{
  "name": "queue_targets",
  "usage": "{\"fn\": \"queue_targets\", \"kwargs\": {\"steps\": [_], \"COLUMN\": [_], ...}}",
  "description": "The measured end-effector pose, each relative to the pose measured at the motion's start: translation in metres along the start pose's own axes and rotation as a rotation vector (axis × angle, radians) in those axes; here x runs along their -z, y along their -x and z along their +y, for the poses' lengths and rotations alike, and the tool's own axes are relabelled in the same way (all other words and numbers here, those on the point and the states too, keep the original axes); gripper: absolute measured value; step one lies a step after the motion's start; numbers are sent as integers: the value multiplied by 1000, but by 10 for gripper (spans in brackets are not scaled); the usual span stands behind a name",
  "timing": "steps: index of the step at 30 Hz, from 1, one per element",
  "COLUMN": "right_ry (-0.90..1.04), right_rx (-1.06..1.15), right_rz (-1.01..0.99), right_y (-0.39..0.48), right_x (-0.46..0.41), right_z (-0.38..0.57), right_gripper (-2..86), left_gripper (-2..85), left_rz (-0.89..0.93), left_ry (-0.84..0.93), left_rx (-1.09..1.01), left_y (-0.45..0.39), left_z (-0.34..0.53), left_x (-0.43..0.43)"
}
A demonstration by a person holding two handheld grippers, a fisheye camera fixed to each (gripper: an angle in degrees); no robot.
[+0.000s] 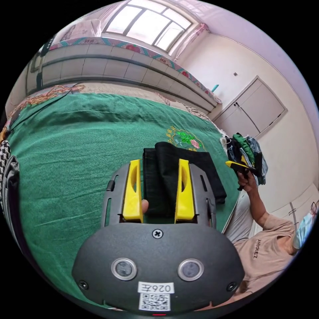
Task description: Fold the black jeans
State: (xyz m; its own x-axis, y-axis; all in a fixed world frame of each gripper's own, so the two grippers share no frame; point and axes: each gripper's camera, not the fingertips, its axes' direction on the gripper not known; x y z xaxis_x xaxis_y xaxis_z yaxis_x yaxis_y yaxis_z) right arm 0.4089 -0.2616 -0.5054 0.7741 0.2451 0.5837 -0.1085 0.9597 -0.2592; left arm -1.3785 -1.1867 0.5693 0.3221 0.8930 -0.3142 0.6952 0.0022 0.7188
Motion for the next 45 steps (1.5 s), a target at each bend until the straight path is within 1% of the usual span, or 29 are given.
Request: {"fn": "queue_targets", "kwargs": {"steps": [2, 6, 7, 9, 10, 11, 13, 16, 21, 23, 27, 30, 32, 39, 45], "right_ry": [36, 119, 140, 169, 184, 192, 202, 219, 237, 226, 182, 172, 166, 171, 164], "right_rx": [-69, -190, -233, -297, -335, -372, -411, -431, -377, -371, -350, -298, -268, -252, -209], "right_rz": [-82, -208, -263, -336, -368, -396, -448, -484, -518, -522, -575, -574, -554, -516, -403], "right_y": [-35, -87, -104, -129, -144, -158, -174, -186, -176, -168, -150, -126, -108, -62, 8], "right_x": [-1, -13, -18, -25, -30, -33, -38, -45, -56, -64, -72, -76, -73, -62, -43], "right_z": [-9, -14, -14, -14, -14, -15, -17, -22, -39, -48, -58, -64, -68, -70, -70], "right_gripper": [-3, 18, 29, 42, 50, 58, 58, 59, 59, 58, 60, 64, 63, 38, 12], "left_gripper": [208, 228, 218, 202, 185, 163, 164, 173, 150, 141, 156, 141, 127, 129, 97], "left_rz": [-3, 32, 44, 5, 15, 65, 162, 132, 181, 285, 371, 331, 274, 275, 169], "left_ry": [29, 149, 177, 167, 177, 210, 261, 267, 279, 298, 262, 237, 243, 234, 260], "left_rx": [17, 59, 67, 61, 53, 49, 94, 49, 54, 101, 91, 59, 43, 13, -3], "left_y": [20, 50, 57, 62, 65, 69, 78, 81, 93, 103, 108, 99, 93, 76, 34], "left_z": [-4, -11, -12, -15, -19, -24, -30, -42, -62, -71, -85, -99, -115, -155, -198], "left_x": [-8, -35, -44, -42, -40, -41, -46, -41, -25, -20, -5, 16, 37, 104, 187]}}
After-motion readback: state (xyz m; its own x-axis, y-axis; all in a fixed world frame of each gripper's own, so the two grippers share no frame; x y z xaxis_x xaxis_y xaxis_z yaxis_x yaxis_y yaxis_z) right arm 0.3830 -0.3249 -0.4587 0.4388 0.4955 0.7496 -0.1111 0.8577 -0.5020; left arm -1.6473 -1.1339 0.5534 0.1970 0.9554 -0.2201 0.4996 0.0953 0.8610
